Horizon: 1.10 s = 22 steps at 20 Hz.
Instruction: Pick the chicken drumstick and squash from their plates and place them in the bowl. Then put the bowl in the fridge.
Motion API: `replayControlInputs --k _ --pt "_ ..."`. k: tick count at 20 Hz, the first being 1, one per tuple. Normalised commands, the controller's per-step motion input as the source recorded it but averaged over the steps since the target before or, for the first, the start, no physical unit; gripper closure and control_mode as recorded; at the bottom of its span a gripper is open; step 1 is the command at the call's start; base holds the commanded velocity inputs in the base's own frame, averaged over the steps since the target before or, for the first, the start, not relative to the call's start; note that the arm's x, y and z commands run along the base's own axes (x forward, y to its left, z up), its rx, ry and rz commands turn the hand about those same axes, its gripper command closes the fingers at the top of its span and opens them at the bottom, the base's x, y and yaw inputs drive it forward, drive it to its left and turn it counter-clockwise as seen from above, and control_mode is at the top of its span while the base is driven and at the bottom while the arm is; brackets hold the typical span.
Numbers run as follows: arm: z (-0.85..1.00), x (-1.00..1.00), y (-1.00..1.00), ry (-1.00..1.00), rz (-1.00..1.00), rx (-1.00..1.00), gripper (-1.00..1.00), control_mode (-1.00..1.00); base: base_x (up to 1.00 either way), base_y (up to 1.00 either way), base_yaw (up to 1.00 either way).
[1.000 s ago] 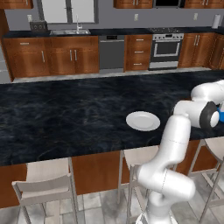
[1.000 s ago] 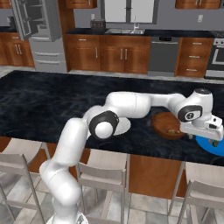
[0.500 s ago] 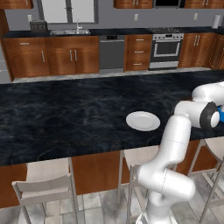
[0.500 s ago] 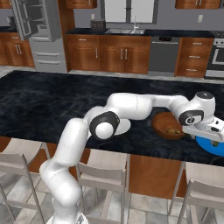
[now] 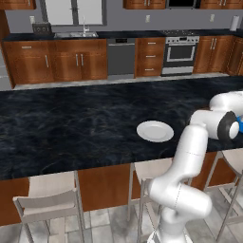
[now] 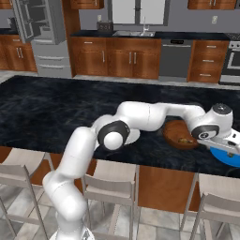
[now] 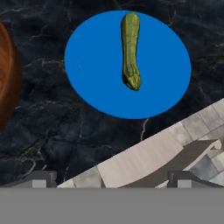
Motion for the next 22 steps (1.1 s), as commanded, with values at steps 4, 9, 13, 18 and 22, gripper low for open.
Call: replayControlInputs --k 4,9,13,18,22 --pt "0.00 0.34 -0.01 0.04 0.00 -0.05 -1.00 -1.00 0.00 0.00 0.00" --pt "-0.07 0.21 -0.17 0.01 0.00 -0.04 -1.00 -1.00 0.00 0.00 0.00" --pt "-0.17 0.12 -0.22 0.00 0.00 0.00 -1.00 -1.00 0.00 0.00 0.00" --pt "-0.07 0.15 -0.23 0.00 0.00 0.00 -1.00 -1.00 0.00 0.00 0.00" --pt "0.00 0.24 -0.25 0.02 0.00 0.00 -1.00 -1.00 0.00 0.00 0.00"
